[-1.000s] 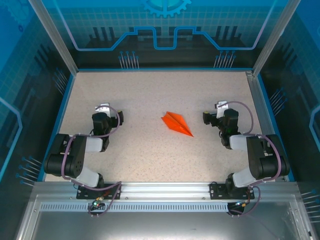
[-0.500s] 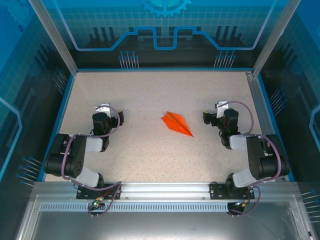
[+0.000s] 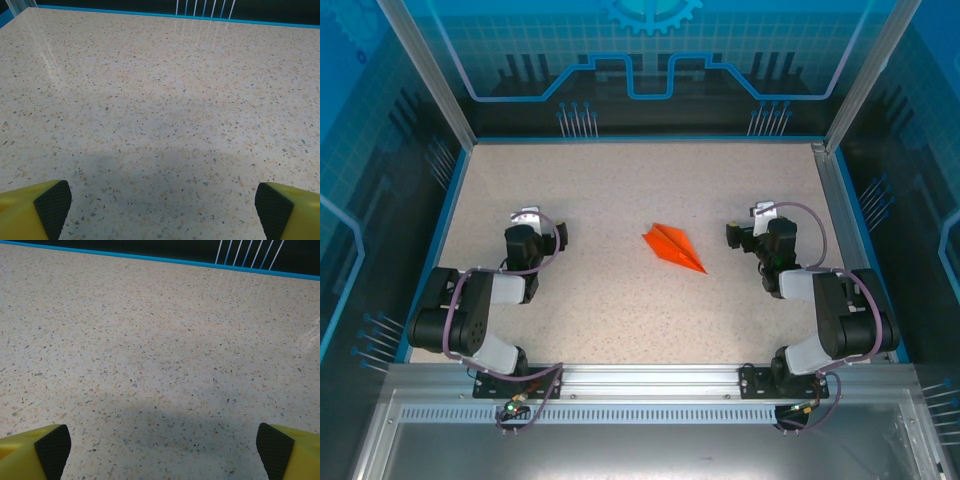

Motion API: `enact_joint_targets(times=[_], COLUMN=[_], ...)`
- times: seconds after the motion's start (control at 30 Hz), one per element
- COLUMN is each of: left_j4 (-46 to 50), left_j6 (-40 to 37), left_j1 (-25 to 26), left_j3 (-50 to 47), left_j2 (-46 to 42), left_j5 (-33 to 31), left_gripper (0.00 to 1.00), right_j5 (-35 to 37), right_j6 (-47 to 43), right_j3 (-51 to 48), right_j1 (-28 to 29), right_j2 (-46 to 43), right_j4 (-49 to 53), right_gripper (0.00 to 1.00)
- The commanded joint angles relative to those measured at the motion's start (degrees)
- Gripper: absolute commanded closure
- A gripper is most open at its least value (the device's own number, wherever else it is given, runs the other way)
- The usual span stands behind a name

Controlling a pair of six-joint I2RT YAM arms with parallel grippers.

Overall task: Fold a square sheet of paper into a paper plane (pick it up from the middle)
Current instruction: Reset both arms

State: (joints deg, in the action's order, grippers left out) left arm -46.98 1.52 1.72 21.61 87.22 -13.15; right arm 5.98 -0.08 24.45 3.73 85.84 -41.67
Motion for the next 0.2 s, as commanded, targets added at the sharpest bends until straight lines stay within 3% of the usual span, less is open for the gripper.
enact_joint_targets(times=[0.0,0.17], left_j4=[-0.6,-0.6], left_j6=[0.7,0.6], left_j1=[-0.4,-0.4], left_j3=[0.9,0.9], left_j2=[-0.4,-0.4], left_j5=[1.2,1.2], left_gripper=[0.02,0.02], right_j5=[0.0,0.0], right_j6=[-0.4,-0.4], right_j3=[0.0,-0.1], right_j1=[0.5,0.4], right_j2=[0.2,0.2], right_j4=[-1.7,-1.8], right_gripper=[0.01,0.01])
